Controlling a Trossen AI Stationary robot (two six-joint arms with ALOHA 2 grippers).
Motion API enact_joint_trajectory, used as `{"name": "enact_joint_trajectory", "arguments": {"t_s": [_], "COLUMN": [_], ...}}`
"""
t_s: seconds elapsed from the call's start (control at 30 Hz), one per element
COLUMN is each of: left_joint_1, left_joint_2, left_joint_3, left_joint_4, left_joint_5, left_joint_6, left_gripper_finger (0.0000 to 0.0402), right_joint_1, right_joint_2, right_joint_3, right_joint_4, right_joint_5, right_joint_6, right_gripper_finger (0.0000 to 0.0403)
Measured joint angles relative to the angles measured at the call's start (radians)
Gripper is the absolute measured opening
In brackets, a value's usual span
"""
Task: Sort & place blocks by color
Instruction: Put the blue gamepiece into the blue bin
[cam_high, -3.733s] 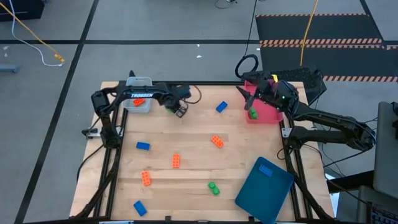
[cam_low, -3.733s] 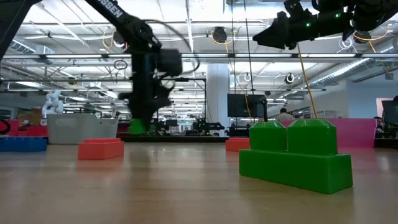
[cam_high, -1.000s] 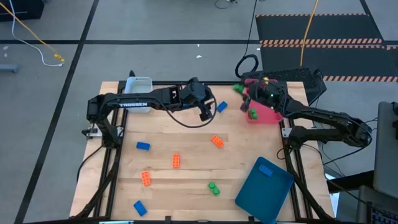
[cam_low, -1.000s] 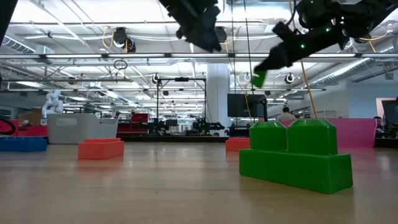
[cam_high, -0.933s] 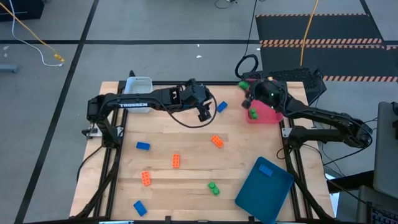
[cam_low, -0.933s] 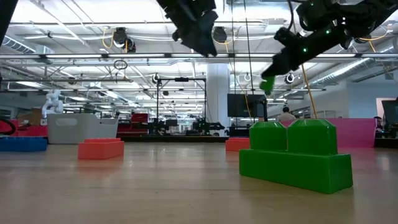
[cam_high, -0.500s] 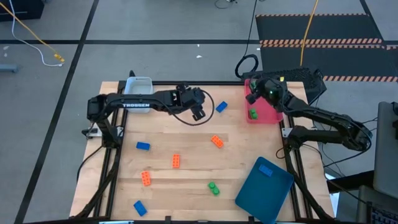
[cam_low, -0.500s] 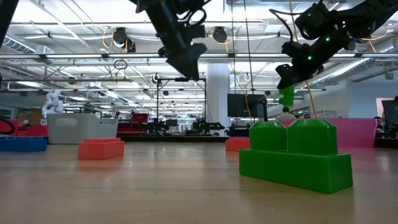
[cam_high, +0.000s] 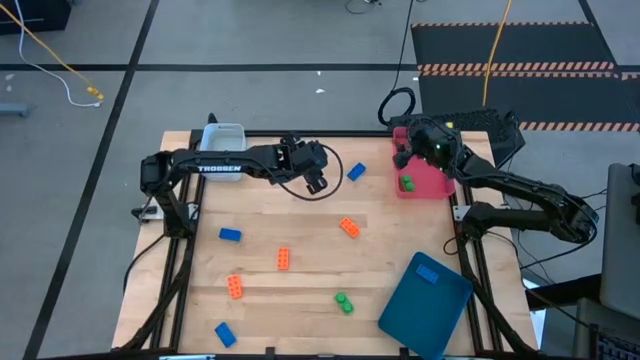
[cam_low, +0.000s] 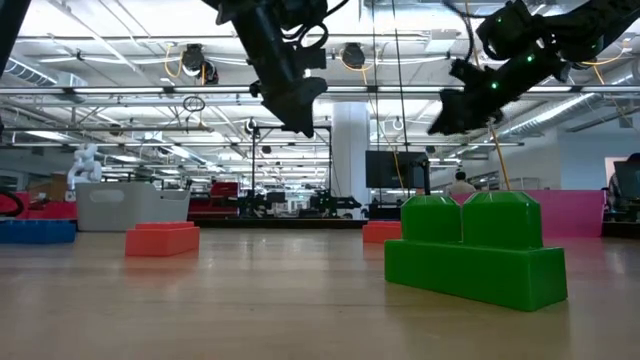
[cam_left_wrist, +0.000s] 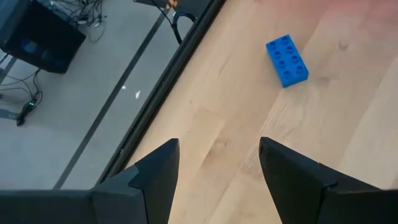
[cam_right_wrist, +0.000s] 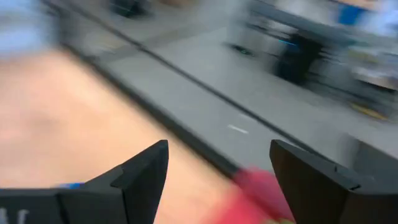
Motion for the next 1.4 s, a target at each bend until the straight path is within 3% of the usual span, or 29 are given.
{"name": "enact_joint_trajectory", "arguments": {"t_s": [0.1, 0.17, 0.37, 0.43, 0.6, 0.8, 0.9, 1.1, 1.23, 1.33, 1.4], "left_joint_1": [0.020, 0.035, 0.019, 0.007, 0.027, 0.030, 0.033, 0.058, 0.081, 0.093, 0.104], "left_joint_2": [0.000, 0.000, 0.001, 0.000, 0.001, 0.000, 0.000, -0.005, -0.077, -0.151, -0.197], "left_joint_3": [0.000, -0.008, -0.135, -0.164, -0.166, -0.159, -0.159, -0.159, -0.150, -0.152, -0.153], "left_joint_4": [0.003, 0.051, 0.409, 0.500, 0.579, 0.592, 0.609, 0.694, 0.770, 0.752, 0.688], "left_joint_5": [-0.014, -0.004, 0.359, 0.364, 0.264, 0.470, 0.509, 0.565, 0.563, 0.565, 0.566], "left_joint_6": [-0.002, 0.002, 0.166, 0.168, 0.036, -0.025, -0.055, -0.048, 0.008, 0.069, 0.098], "left_gripper_finger": [0.0223, 0.0223, 0.0223, 0.0223, 0.0223, 0.0223, 0.0223, 0.0223, 0.0223, 0.0223, 0.0223], "right_joint_1": [0.002, 0.011, 0.035, 0.036, 0.036, 0.054, 0.086, 0.170, 0.212, 0.239, 0.263], "right_joint_2": [0.010, 0.026, 0.053, 0.050, 0.021, -0.015, 0.005, 0.145, 0.269, 0.365, 0.413], "right_joint_3": [0.001, 0.002, 0.001, 0.001, 0.001, 0.001, 0.001, 0.026, 0.073, 0.111, 0.137], "right_joint_4": [0.073, 0.071, -0.006, -0.005, 0.060, 0.078, 0.080, 0.110, 0.119, 0.110, 0.078], "right_joint_5": [-0.235, -0.277, -0.277, -0.277, -0.277, -0.278, -0.261, -0.170, -0.167, -0.158, -0.096], "right_joint_6": [0.046, 0.054, 0.014, 0.006, -0.005, -0.004, -0.005, -0.076, -0.086, -0.115, -0.141], "right_gripper_finger": [0.0272, 0.0268, 0.0263, 0.0263, 0.0263, 0.0263, 0.0263, 0.0263, 0.0263, 0.0263, 0.0263]}}
